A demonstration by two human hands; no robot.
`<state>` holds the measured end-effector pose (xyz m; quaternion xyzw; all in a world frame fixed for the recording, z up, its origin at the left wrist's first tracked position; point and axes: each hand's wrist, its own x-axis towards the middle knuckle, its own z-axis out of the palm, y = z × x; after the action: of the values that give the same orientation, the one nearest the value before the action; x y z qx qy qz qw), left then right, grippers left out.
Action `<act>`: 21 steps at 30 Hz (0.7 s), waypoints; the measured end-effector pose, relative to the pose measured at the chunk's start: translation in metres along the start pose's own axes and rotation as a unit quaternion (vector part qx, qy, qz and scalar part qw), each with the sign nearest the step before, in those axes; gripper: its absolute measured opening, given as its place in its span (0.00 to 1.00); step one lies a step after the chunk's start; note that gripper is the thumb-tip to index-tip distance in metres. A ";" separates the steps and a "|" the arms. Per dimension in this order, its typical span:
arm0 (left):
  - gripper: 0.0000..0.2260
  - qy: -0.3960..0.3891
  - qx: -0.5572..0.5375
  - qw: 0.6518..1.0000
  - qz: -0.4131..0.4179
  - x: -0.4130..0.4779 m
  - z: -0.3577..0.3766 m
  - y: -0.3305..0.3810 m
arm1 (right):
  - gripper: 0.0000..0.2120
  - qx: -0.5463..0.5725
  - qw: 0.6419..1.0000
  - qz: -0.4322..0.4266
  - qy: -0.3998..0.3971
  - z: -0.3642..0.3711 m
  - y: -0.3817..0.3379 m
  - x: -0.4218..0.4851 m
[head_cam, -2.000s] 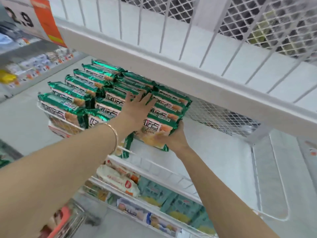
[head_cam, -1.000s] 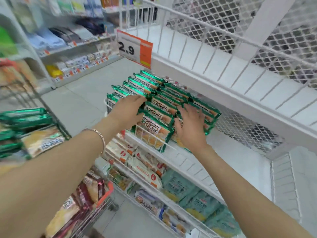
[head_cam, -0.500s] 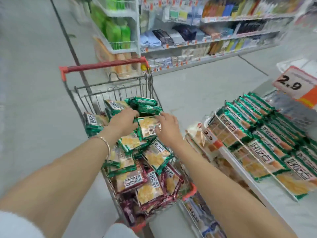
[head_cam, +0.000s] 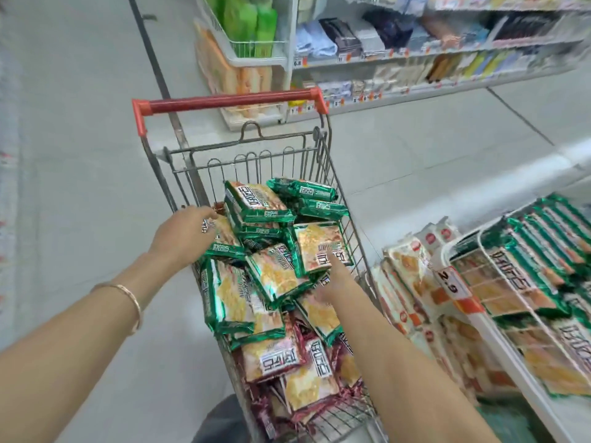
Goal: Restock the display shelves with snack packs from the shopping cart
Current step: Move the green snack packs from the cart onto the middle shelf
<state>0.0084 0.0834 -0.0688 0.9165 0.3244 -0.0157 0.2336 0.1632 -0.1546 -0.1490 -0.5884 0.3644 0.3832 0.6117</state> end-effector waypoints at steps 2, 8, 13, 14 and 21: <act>0.12 0.015 -0.001 1.000 0.006 0.005 0.006 0.006 | 0.34 0.096 0.993 0.058 -0.048 0.001 0.001 0.011; 0.12 -0.008 -0.065 0.998 0.017 0.020 0.013 0.036 | 0.32 0.013 0.998 0.009 -0.063 -0.007 -0.008 0.015; 0.14 -0.037 -0.120 0.992 0.008 0.025 0.019 0.054 | 0.11 0.036 0.994 0.038 -0.094 -0.014 -0.020 0.029; 0.13 -0.041 -0.127 0.991 0.006 0.025 0.019 0.055 | 0.08 0.031 0.993 0.038 -0.105 -0.018 -0.021 0.030; 0.13 -0.057 -0.208 0.976 -0.013 0.024 0.010 0.068 | 0.22 -0.356 0.908 -0.091 -0.200 -0.062 -0.049 0.005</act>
<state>0.0695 0.0476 -0.0535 0.8410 0.3184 -0.0033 0.4374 0.2098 -0.2173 -0.1344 -0.7088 0.0185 0.5401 0.4534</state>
